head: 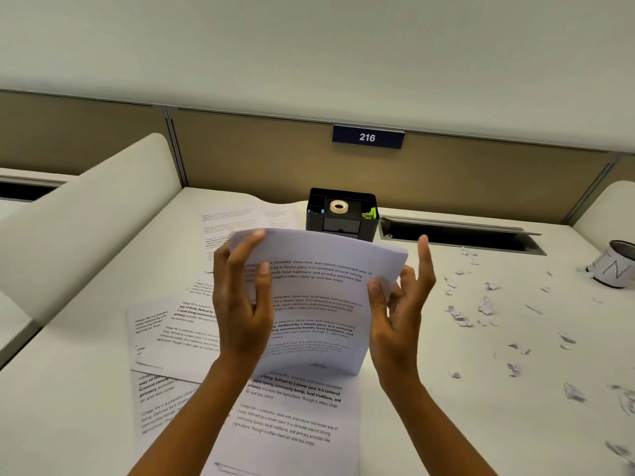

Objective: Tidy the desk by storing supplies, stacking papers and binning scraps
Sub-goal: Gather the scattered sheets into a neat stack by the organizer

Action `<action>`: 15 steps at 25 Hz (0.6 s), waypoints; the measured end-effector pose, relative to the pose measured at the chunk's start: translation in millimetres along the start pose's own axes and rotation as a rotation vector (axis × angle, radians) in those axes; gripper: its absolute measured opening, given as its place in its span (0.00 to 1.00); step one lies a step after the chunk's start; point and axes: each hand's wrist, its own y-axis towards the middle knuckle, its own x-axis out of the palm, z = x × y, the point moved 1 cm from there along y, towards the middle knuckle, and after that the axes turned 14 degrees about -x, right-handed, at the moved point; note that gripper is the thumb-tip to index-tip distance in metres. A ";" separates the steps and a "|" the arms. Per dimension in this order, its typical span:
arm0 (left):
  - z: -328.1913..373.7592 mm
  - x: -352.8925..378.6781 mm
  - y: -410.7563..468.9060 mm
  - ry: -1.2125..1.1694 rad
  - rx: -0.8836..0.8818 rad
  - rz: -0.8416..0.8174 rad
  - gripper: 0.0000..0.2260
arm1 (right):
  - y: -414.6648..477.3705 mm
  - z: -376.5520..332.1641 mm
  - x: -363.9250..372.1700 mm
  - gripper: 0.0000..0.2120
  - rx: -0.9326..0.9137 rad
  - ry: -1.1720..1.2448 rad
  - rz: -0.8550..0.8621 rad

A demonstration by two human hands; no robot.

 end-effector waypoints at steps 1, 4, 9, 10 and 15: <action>-1.4 -1.7 1.7 0.057 0.035 -0.007 0.14 | 3.1 -3.2 0.0 0.26 -0.058 -0.057 -0.026; -2.7 -6.9 5.9 0.102 0.077 0.020 0.14 | 9.5 -4.9 -1.0 0.19 -0.149 -0.179 -0.127; -2.8 -14.2 14.1 0.145 0.122 0.032 0.15 | 11.5 -1.8 -4.2 0.18 -0.174 -0.180 -0.138; -2.5 -15.6 16.3 0.131 0.119 0.037 0.15 | 11.9 -1.9 -4.4 0.18 -0.181 -0.181 -0.144; -1.0 -18.5 14.9 0.041 0.025 0.030 0.16 | 8.4 -1.2 -3.1 0.20 -0.106 -0.109 -0.126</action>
